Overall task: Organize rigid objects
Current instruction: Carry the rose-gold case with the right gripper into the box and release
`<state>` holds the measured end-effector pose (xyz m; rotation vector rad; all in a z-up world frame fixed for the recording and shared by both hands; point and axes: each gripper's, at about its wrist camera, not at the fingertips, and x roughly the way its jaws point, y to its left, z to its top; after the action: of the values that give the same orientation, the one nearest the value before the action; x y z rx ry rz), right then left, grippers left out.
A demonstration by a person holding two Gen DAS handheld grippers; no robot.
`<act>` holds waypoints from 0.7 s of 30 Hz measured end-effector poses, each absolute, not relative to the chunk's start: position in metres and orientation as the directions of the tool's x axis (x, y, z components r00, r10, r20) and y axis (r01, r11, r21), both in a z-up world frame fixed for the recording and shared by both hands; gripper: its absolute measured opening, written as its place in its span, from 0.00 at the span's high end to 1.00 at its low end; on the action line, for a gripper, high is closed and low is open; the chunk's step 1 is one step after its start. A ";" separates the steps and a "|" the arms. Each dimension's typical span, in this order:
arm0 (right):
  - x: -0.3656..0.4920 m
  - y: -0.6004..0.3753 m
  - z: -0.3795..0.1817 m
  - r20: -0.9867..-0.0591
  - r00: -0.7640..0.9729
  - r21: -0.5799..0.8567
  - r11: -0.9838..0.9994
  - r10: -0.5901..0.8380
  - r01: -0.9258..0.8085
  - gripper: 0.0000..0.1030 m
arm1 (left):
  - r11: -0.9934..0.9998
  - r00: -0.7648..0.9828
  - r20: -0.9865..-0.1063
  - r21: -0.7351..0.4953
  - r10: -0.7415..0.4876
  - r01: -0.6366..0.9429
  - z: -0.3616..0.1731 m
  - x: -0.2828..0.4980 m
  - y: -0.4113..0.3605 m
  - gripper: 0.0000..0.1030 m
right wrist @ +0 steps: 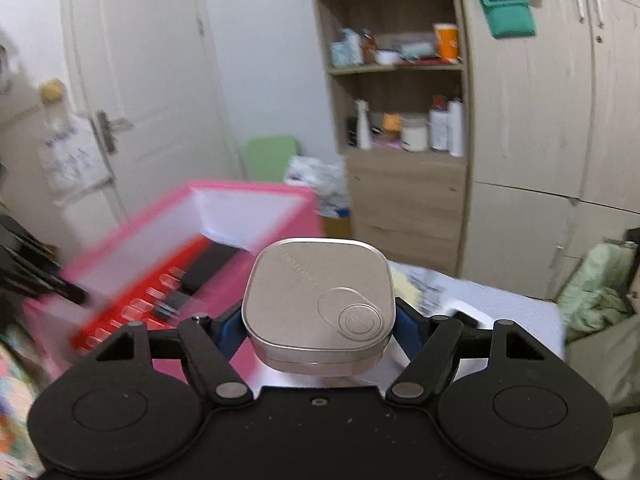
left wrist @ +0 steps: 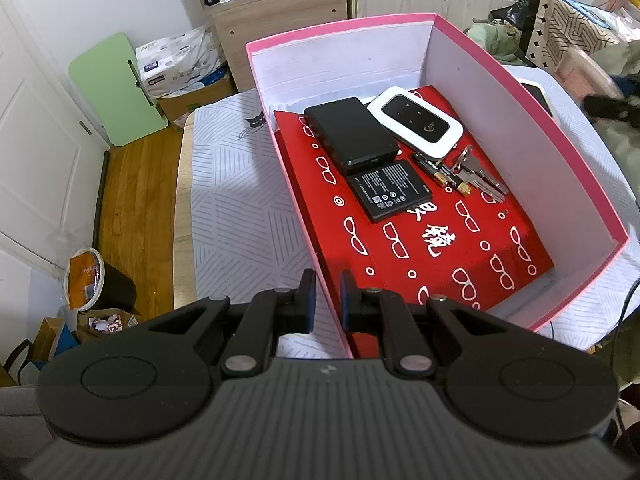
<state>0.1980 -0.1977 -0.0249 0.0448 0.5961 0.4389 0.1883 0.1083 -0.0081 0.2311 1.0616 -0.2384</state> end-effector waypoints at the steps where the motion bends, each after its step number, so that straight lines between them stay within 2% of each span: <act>1: 0.195 -0.192 -0.018 -0.526 0.732 0.183 0.899 0.432 -0.399 0.24 | 0.950 0.466 -0.881 0.070 -0.084 0.303 -0.008 0.188 0.109 0.90; 5: 0.194 -0.161 0.008 -0.524 0.666 0.293 0.846 0.531 -0.445 0.24 | 0.950 0.468 -0.879 0.066 -0.089 0.306 -0.008 0.188 0.109 0.90; 9: 0.209 -0.128 0.011 -0.573 0.556 0.395 0.797 0.602 -0.457 0.24 | 0.951 0.467 -0.879 0.056 -0.097 0.304 -0.008 0.188 0.111 0.90; 15: 0.240 -0.077 -0.019 -0.692 0.373 0.488 0.781 0.618 -0.389 0.24 | 0.952 0.468 -0.876 0.033 -0.118 0.303 -0.008 0.187 0.115 0.90; 21: 0.256 -0.039 -0.059 -0.780 0.234 0.507 0.806 0.580 -0.306 0.24 | 0.956 0.467 -0.870 -0.014 -0.156 0.292 -0.008 0.189 0.122 0.88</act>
<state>0.2559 -0.0387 -0.0593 0.2703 1.1879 0.6185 0.1892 0.1220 -0.0078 0.1437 1.0498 -0.2762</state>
